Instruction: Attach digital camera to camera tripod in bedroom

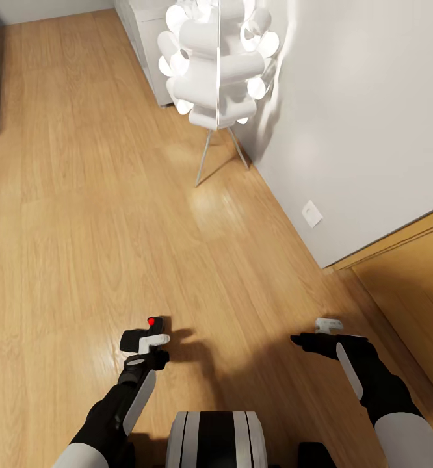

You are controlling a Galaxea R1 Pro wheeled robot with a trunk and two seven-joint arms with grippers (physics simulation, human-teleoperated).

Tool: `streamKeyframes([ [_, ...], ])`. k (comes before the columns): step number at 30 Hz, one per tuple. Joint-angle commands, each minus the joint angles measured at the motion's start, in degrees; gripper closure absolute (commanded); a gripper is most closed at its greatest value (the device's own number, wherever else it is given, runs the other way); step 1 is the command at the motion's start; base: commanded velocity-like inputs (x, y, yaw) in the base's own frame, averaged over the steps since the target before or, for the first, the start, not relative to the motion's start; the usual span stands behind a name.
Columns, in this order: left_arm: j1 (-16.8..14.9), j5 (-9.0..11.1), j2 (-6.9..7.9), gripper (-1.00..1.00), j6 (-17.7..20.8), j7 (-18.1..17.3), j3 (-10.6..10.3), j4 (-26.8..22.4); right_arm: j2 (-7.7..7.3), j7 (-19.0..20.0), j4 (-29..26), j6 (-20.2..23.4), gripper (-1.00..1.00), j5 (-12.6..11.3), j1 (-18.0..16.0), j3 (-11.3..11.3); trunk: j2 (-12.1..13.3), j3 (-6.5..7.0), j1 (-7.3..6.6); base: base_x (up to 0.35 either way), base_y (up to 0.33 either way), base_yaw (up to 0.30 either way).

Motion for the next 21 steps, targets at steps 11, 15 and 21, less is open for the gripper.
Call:
streamKeyframes([
  [11,-0.02,0.74,0.01,-1.0,0.13,0.52,-0.16,0.19,-0.03,0.01,-0.05,0.33,-1.0,-0.46,-0.01,-0.07,-0.01,-0.03,-0.01,0.005,0.0,0.0],
  [15,-0.02,0.68,0.0,-1.0,0.13,0.48,-0.16,0.21,-0.07,-0.03,-0.05,0.33,-1.0,-0.46,-0.01,-0.07,-0.01,-0.03,-0.01,0.0,0.0,0.0],
  [21,-0.02,0.59,0.02,-1.0,0.11,0.47,-0.16,0.21,-0.08,-0.05,-0.05,0.33,-1.0,-0.46,-0.01,-0.07,-0.01,-0.03,-0.01,0.0,0.0,0.0],
])
